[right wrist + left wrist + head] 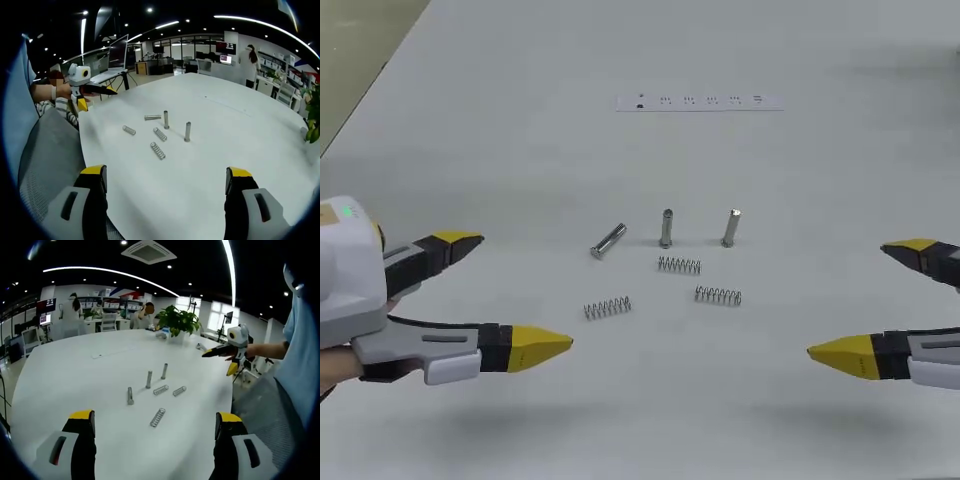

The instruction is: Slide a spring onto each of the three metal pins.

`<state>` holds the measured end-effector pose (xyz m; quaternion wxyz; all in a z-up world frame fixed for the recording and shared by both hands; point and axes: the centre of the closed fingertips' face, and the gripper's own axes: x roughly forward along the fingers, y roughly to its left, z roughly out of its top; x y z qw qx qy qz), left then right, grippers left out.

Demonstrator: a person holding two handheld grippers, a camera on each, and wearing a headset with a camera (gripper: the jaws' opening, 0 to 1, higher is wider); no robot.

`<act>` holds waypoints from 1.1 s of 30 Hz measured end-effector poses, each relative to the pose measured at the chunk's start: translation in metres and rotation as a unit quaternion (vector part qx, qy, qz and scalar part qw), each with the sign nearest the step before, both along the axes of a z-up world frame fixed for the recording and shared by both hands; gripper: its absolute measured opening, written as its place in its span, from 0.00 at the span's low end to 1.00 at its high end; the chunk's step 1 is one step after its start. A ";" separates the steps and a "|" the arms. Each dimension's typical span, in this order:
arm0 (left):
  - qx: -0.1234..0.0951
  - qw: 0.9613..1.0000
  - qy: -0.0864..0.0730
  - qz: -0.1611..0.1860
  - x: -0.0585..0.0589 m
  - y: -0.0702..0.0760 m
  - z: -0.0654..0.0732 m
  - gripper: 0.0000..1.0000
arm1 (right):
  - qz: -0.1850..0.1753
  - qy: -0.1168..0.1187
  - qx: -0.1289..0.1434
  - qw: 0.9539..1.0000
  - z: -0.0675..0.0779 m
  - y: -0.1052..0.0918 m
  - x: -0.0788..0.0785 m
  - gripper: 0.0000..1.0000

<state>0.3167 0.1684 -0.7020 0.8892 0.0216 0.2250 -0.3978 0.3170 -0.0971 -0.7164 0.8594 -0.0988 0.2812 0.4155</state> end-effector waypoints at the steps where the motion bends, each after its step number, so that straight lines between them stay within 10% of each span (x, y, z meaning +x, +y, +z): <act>1: 0.000 1.000 0.000 0.000 0.000 0.000 0.000 0.98 | 0.000 0.000 0.000 1.000 0.000 0.000 0.000 0.98; 33: 0.004 1.000 0.005 -0.007 0.001 0.000 -0.002 0.98 | 0.007 0.002 0.000 1.000 -0.001 0.003 0.002 0.97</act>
